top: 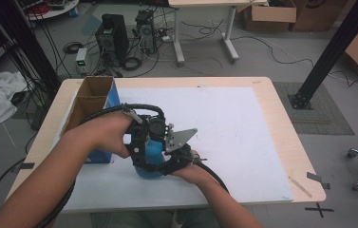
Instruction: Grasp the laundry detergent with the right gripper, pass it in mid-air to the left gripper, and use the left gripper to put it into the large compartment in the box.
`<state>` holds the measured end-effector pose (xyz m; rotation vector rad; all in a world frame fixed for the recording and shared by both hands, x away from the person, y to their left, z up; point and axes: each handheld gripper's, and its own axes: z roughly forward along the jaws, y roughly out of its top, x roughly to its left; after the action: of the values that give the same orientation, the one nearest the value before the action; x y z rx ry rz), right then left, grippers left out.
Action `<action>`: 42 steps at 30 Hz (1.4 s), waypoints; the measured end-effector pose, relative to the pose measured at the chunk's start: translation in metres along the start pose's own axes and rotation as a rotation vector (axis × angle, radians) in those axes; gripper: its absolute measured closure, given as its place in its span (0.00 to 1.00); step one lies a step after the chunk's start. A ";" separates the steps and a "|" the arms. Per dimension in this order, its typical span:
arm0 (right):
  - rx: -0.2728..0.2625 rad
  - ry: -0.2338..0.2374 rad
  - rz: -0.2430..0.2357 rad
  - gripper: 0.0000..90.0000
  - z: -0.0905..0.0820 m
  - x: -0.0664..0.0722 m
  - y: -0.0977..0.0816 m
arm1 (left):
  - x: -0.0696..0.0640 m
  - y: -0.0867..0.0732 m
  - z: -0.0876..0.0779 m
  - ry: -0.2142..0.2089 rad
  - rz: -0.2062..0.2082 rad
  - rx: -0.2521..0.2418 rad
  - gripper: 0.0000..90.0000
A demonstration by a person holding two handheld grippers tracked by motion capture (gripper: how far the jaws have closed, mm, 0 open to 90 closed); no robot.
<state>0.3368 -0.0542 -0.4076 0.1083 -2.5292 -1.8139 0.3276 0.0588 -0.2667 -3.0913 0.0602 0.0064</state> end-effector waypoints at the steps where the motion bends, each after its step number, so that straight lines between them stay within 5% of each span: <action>1: 0.000 -0.002 0.001 0.51 0.000 0.000 0.000 | 0.000 0.000 0.000 -0.003 0.001 -0.002 0.11; 16: -0.022 -0.009 0.011 0.51 -0.003 0.000 0.002 | -0.003 0.004 -0.004 0.035 0.024 -0.002 0.30; 42: -0.023 -0.005 0.015 0.51 0.001 -0.001 0.004 | -0.005 0.000 -0.007 0.055 -0.003 0.008 0.40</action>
<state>0.3373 -0.0517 -0.4039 0.0844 -2.5044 -1.8396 0.3230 0.0586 -0.2600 -3.0835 0.0579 -0.0783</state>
